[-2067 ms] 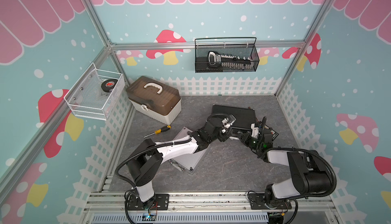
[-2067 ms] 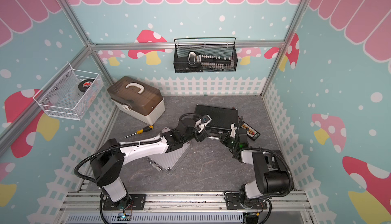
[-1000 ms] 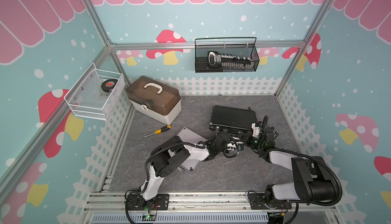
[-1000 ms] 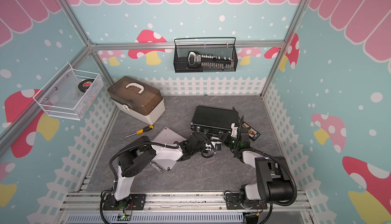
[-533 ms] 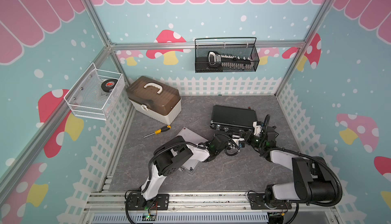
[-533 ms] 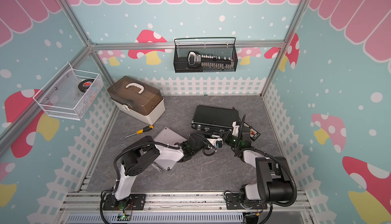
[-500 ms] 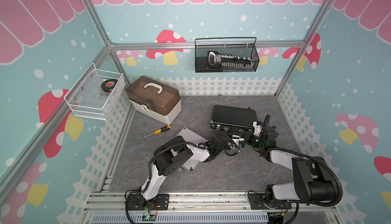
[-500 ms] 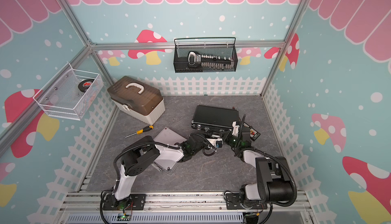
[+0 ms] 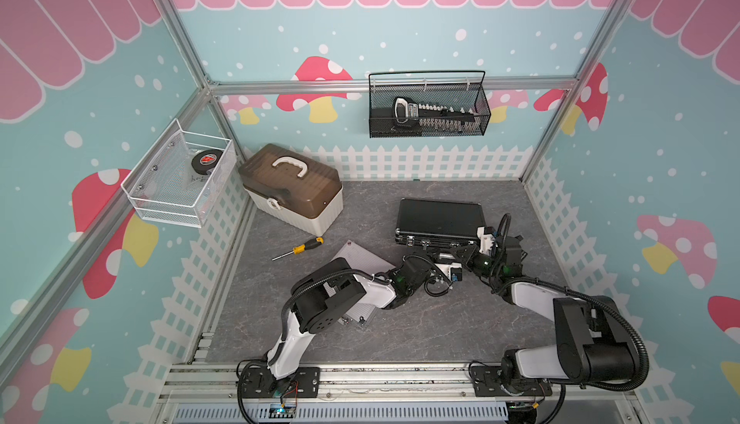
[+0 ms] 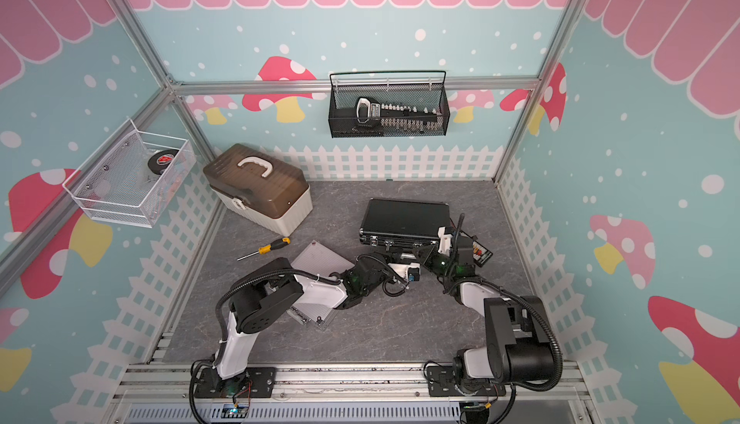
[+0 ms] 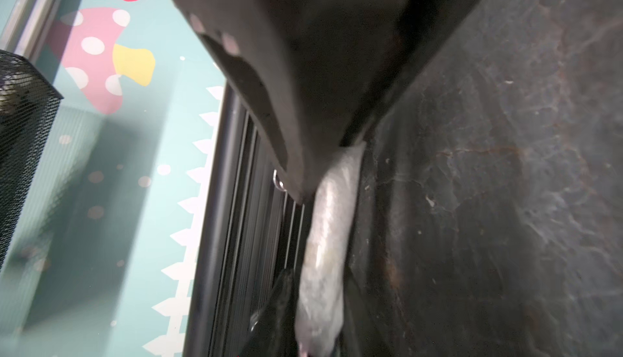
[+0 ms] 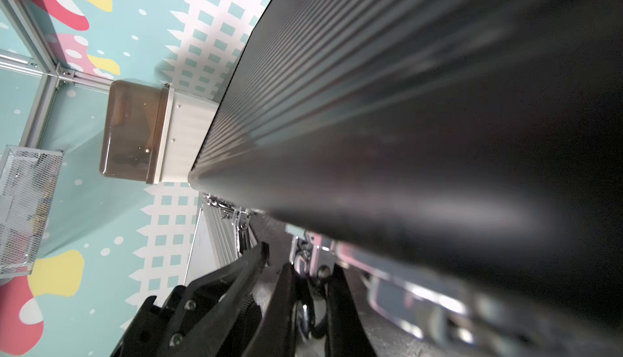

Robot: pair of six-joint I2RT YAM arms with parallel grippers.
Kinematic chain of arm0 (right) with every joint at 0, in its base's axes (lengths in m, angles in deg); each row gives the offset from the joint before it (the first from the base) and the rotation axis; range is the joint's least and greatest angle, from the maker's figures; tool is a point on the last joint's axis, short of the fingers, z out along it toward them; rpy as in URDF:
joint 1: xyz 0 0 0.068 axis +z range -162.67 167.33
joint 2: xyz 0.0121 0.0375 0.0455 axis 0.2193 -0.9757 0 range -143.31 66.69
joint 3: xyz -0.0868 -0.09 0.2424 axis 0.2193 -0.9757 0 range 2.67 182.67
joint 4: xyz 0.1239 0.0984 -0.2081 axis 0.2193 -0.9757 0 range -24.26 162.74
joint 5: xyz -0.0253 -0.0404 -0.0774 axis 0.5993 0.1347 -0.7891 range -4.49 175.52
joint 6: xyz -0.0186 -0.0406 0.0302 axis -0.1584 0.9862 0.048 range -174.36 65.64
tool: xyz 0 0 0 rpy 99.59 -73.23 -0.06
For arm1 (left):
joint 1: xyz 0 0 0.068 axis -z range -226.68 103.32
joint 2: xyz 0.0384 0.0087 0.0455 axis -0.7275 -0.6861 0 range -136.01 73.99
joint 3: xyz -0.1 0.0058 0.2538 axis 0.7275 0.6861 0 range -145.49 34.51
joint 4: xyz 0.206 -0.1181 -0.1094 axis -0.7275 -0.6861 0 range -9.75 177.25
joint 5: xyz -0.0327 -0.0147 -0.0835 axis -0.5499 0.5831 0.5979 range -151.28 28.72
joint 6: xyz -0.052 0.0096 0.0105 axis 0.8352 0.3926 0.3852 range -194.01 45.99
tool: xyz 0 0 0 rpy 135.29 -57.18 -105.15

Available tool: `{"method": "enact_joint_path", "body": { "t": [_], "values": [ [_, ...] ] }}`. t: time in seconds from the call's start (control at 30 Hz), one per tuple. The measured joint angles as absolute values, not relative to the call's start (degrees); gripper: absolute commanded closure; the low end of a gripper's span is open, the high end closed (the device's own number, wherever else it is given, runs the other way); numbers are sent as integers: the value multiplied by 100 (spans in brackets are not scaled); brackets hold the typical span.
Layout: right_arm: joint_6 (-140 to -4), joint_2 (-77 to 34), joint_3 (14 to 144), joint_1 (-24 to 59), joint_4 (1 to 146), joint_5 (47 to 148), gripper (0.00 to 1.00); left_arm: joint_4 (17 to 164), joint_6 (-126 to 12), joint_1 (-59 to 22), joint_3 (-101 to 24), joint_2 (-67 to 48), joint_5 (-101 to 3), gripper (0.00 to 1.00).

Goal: Open the poker set cases
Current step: Pick up the poker set case from the center of the board.

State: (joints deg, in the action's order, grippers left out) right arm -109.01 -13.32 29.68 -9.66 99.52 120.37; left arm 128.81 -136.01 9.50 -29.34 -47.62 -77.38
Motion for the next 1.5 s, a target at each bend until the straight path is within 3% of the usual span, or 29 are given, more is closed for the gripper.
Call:
{"method": "enact_joint_path", "body": {
  "t": [0.4,0.97,1.07,1.13,1.3,1.5],
  "values": [
    [-11006,-1301,2988,-966,9909,12120,93,13312,-13667,948,-2878,-4777,-7873,61],
    [-10921,-1216,3079,-966,9839,12205,90,13362,-14340,972,-2880,-4836,-7939,90],
    [-10803,-1188,3184,-964,9614,12201,85,13364,-14414,972,-2884,-4836,-7954,100],
    [-10645,-1124,3298,-960,9292,12181,82,13357,-14412,977,-2886,-4834,-7954,100],
    [-10077,-707,3698,-925,8071,12124,57,12888,-14320,948,-2891,-4668,-7952,100],
    [-9308,-139,4397,-885,6768,11857,54,11377,-13942,920,-3083,-4346,-7902,100]
  ]
}}
